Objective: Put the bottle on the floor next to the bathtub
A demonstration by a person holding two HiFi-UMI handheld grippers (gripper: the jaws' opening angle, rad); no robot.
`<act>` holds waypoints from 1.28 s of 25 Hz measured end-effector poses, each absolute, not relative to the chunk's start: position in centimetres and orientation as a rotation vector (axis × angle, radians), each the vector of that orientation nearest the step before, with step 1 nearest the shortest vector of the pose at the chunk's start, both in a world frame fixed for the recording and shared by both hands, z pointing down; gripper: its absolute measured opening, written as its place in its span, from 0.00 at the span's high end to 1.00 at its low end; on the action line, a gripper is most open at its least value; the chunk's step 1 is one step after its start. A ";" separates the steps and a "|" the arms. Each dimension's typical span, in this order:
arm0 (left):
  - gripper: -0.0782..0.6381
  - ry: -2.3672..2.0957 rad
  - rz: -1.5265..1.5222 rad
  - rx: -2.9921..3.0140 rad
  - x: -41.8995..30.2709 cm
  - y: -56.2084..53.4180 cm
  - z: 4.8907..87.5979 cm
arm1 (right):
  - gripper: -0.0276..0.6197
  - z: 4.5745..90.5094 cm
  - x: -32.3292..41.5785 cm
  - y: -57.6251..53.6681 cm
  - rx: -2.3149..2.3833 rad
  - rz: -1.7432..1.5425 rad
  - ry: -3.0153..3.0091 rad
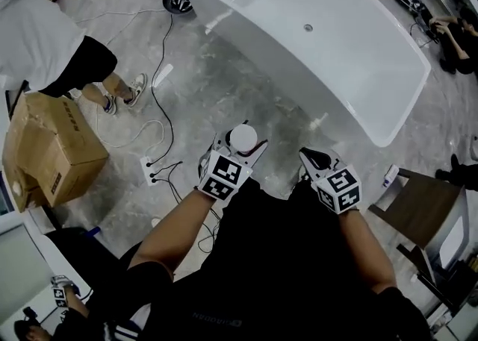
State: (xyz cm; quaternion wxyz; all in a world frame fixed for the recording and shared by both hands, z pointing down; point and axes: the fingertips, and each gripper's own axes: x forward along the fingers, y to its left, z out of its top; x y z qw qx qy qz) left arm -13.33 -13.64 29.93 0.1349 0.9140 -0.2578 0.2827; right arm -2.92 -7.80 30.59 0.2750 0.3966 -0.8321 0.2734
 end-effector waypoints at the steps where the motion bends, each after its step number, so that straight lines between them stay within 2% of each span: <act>1: 0.49 -0.760 0.817 2.629 -13.5 -14.0 30.7 | 0.90 31.1 -3.5 -8.1 1.017 0.727 -2.239; 10: 0.49 -1.003 0.794 2.406 -9.0 -18.1 39.6 | 0.90 37.9 -0.5 -12.5 0.681 0.814 -2.259; 20: 0.49 -0.959 0.965 2.258 0.2 -21.1 63.2 | 0.90 56.6 5.1 -15.0 0.729 1.097 -2.203; 32: 0.49 -0.970 1.081 2.191 0.1 -21.9 85.2 | 0.90 75.8 6.4 -16.5 0.915 1.145 -2.097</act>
